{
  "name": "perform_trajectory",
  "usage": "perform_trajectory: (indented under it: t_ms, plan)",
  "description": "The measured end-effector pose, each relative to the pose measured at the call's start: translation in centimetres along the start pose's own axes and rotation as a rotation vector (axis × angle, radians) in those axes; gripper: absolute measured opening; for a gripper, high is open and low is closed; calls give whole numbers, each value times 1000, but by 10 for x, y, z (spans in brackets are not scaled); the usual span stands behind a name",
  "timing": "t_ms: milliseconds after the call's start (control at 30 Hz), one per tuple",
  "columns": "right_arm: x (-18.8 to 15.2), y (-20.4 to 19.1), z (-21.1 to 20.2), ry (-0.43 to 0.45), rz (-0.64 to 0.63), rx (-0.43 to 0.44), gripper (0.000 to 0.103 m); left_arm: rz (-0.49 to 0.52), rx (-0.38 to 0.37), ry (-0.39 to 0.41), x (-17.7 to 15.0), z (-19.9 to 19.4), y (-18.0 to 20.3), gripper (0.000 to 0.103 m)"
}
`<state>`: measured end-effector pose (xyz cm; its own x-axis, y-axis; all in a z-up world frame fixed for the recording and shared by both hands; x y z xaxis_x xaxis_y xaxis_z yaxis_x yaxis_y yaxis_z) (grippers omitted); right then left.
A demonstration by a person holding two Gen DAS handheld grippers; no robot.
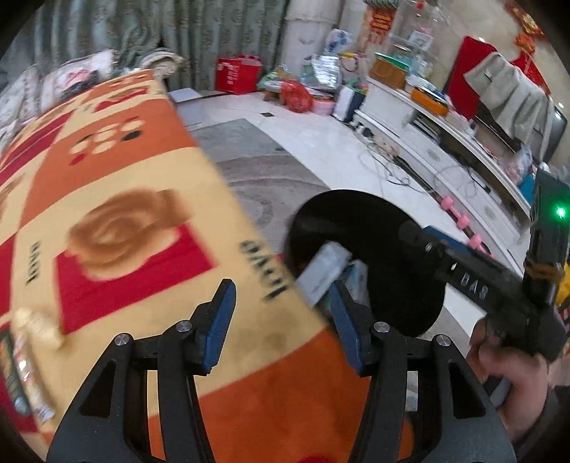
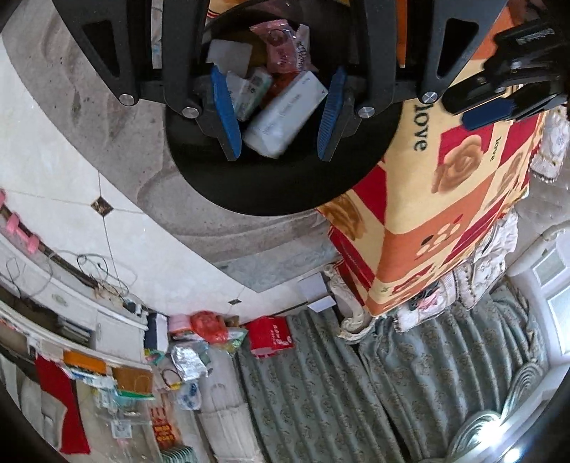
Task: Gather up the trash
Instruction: 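Open both tools to drop the medicine boxes into the bin, then move both open tools back over the items on the blanket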
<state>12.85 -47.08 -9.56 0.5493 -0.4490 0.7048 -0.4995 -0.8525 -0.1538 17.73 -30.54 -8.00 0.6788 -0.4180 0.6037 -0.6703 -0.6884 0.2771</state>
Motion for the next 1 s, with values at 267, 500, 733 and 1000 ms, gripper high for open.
perform_trajectory:
  t_ms: [267,500,733,1000]
  plan:
    - [-6,-52,-8,23,-62,66,43,-127,191,103,-46,-95,-85,53]
    - [-36,-138,-15,-26,-202,243,43,-331,444,174,-123,-191,-192,53]
    - [-88,-221,-23,-102,-385,416,43,-516,510,173,-191,-222,-254,54]
    - [-96,-233,-20,-106,-426,406,43,-561,460,176,-194,-204,-255,60]
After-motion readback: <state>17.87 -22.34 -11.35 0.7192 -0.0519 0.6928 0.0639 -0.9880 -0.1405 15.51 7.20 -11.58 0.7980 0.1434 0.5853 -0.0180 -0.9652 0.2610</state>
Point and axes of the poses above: each gripper's, at about its wrist camera, not at the fingertips, and z roughly the way its jaws point, y to its right, x to its top, the point moved 8 cm from there along z, roughly the way its jaws point, and after that the axes turned 9 degrees about -x, right-handed, at the moved point
